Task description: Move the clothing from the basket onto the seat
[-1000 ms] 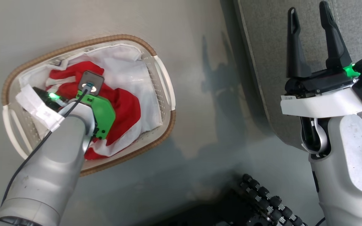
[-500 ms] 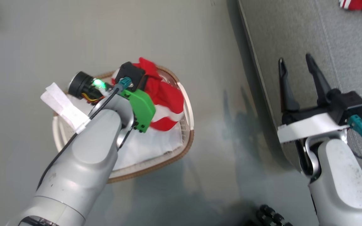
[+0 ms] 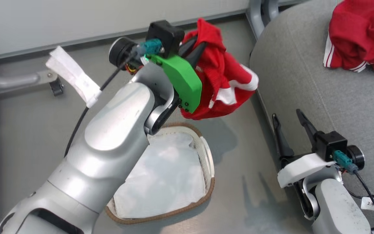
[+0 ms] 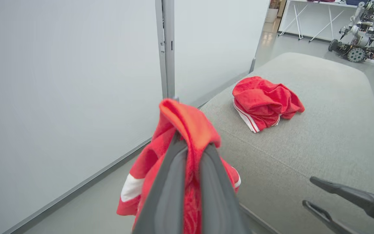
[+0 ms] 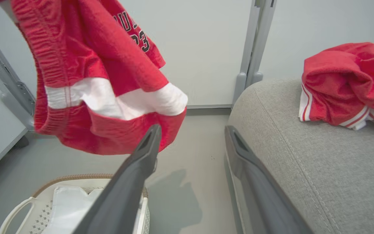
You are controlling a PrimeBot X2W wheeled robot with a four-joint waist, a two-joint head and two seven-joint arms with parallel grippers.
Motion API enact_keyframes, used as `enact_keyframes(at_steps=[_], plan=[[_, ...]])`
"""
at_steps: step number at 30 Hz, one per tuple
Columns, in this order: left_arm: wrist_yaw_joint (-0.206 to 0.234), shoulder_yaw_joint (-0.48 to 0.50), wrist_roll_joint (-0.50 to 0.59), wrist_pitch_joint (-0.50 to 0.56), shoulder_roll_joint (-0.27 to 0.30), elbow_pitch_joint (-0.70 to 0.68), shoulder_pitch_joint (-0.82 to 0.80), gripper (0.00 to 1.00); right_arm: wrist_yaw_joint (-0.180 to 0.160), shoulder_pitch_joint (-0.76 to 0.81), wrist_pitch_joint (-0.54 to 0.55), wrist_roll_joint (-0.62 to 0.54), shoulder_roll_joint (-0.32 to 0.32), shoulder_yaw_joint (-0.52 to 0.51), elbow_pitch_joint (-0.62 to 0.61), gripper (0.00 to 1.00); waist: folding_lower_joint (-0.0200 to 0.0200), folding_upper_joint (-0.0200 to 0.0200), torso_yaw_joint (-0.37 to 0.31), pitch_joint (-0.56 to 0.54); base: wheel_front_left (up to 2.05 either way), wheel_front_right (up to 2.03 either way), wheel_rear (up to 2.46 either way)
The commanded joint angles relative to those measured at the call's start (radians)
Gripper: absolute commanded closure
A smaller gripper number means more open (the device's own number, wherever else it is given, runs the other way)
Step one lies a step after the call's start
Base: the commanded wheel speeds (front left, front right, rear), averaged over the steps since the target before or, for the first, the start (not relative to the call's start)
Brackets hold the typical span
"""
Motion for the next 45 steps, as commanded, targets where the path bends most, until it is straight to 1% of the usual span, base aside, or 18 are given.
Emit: enact_keyframes(at_steps=[1, 4, 9, 14, 19, 23, 26, 33, 38, 45], plan=[[-0.004, 0.001, -0.041, 0.013, 0.002, -0.016, -0.023, 1.0, -0.001, 0.021, -0.002, -0.001, -0.005, 0.013, 0.008, 0.0, 0.0001, 0.0, 0.009, -0.192, 0.0, 0.0, 0.0], [-0.004, 0.001, -0.102, 0.028, 0.012, -0.031, -0.059, 1.0, -0.001, 0.009, -0.002, 0.004, -0.004, 0.046, 0.017, 0.0, 0.0001, 0.0, -0.011, -0.233, 0.0, 0.0, 0.0], [-0.004, 0.003, -0.157, 0.031, 0.025, -0.022, -0.097, 1.0, -0.001, -0.026, -0.002, 0.014, -0.004, 0.121, 0.017, 0.0, 0.0001, 0.0, -0.036, -0.273, 0.0, 0.0, 0.0], [-0.003, -0.006, -0.175, 0.022, 0.027, -0.005, -0.112, 1.0, -0.001, -0.06, -0.002, 0.039, -0.004, 0.226, -0.008, 0.0, 0.0001, 0.0, -0.041, -0.291, 0.0, 0.0, 0.0], [-0.003, -0.011, -0.177, 0.012, 0.025, 0.02, -0.115, 1.0, -0.001, -0.089, -0.002, 0.087, -0.004, 0.361, -0.044, 0.0, 0.0001, 0.0, -0.031, -0.301, 0.0, 0.0, 0.0], [-0.002, -0.009, -0.185, 0.002, 0.021, 0.037, -0.116, 1.0, -0.001, -0.122, -0.001, 0.119, -0.004, 0.426, -0.042, 0.0, 0.0001, 0.0, -0.019, -0.303, 0.0, 0.0, 0.0], [-0.002, -0.008, -0.19, 0.0, 0.017, 0.043, -0.119, 1.0, -0.001, -0.16, 0.005, 0.097, -0.004, 0.448, -0.013, 0.0, 0.0001, 0.0, -0.009, -0.302, 0.0, 0.0, 0.0], [-0.001, -0.019, -0.195, -0.007, 0.009, 0.055, -0.12, 1.0, -0.001, -0.249, 0.004, 0.143, -0.004, 0.501, 0.061, 0.0, 0.0001, 0.0, 0.017, -0.301, 0.0, 0.0, 0.0], [0.005, -0.024, -0.193, -0.014, 0.015, 0.073, -0.107, 1.0, -0.001, -0.269, 0.0, 0.17, -0.004, 0.508, 0.059, 0.0, 0.0001, 0.0, 0.025, -0.301, 0.0, 0.0, 0.0], [0.008, -0.021, -0.202, -0.017, 0.023, 0.088, -0.096, 1.0, -0.001, -0.263, 0.005, 0.204, -0.004, 0.521, 0.016, 0.0, 0.0001, 0.0, 0.024, -0.298, 0.0, 0.0, 0.0]])
